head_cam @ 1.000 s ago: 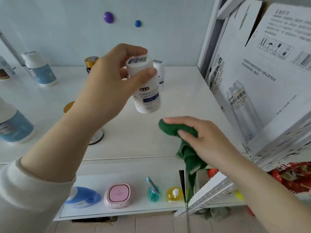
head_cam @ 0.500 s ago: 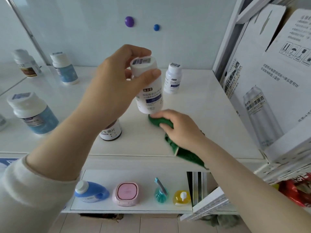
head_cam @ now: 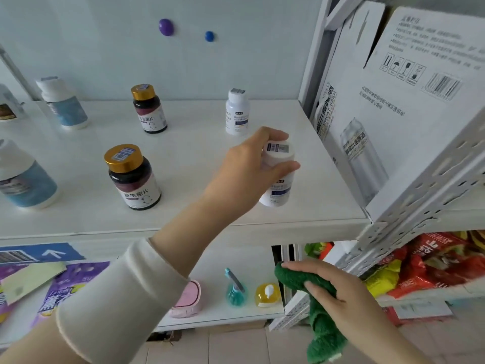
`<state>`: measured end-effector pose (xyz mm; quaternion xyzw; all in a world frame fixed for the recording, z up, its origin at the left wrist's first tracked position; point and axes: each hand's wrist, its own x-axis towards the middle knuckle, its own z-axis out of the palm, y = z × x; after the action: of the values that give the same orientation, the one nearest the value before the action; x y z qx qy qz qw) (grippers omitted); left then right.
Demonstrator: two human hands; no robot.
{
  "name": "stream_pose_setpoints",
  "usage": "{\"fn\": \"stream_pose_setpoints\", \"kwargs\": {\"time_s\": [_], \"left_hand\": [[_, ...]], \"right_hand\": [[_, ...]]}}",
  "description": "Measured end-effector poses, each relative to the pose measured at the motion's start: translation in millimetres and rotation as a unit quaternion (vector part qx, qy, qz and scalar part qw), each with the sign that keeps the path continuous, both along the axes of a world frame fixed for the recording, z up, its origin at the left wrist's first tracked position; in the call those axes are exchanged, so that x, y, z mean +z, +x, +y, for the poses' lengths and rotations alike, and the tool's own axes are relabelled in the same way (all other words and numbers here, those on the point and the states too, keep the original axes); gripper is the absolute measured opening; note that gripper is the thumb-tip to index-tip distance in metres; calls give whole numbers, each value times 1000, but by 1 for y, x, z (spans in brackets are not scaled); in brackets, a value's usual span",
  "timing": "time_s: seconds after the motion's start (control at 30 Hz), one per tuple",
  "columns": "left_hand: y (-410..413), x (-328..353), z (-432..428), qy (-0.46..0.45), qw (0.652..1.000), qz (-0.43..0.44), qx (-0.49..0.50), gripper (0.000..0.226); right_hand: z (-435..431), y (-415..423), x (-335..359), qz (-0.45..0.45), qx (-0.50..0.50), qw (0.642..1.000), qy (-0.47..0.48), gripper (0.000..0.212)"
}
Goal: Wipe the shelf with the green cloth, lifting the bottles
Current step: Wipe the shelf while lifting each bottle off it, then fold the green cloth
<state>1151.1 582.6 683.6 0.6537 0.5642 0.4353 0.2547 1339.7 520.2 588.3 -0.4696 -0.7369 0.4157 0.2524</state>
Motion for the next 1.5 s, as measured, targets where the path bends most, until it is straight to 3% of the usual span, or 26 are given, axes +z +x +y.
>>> {"fn": "stream_pose_setpoints", "kwargs": {"time_s": [0.17,0.27,0.33,0.4,0.5,0.53,0.6,0.67,0.73,0.83,0.9,0.97,1.03,1.1,1.23,1.33,1.43,1.5], "left_hand": [[15,-16,6,19,1000,12,-7,42],[18,-25,5,19,999,27,-4,51],[18,-29,-3,51,997,62,13,64],[15,-33,-23,128,985,109,43,69],[11,-55,-77,213,968,94,94,42],[11,-68,-97,195,972,73,110,33],[10,-102,-132,62,986,-4,155,23],[6,-132,-154,-106,969,-141,174,32],[-4,-156,-172,-178,938,-235,180,30],[-24,-167,-200,-170,925,-265,214,22],[-41,-166,-223,-138,910,-280,273,38],[-59,-163,-248,-132,893,-275,331,49],[-78,-163,-275,-132,874,-267,384,46],[-97,-165,-303,-129,849,-264,439,42],[-148,-164,-362,-116,813,-272,502,47],[-194,-159,-411,-99,806,-249,527,43],[-236,-156,-460,-109,800,-136,574,28],[-261,-156,-487,-122,802,-62,581,23]], "right_hand": [[-7,17,3,63,-77,994,-37,46],[-8,20,1,139,-128,970,-150,40],[-9,17,-2,228,-164,924,-261,34],[-10,12,-5,330,-167,852,-370,31],[-10,0,-16,404,-135,780,-458,50],[-11,-5,-22,419,-116,762,-479,64],[-16,-19,-30,418,-63,746,-515,77],[-23,-38,-35,388,-24,750,-535,62],[-31,-59,-39,347,1,762,-546,44],[-48,-91,-48,281,37,779,-560,32],[-60,-112,-56,209,54,815,-538,15],[-75,-136,-62,125,83,875,-460,1],[-93,-161,-64,59,130,934,-328,4],[-119,-186,-59,44,186,955,-227,13],[-187,-248,-64,13,311,936,-164,45],[-227,-303,-78,-4,334,936,-114,31],[-249,-353,-90,-47,386,918,-74,8],[-259,-384,-92,-84,448,889,-43,6]]}}
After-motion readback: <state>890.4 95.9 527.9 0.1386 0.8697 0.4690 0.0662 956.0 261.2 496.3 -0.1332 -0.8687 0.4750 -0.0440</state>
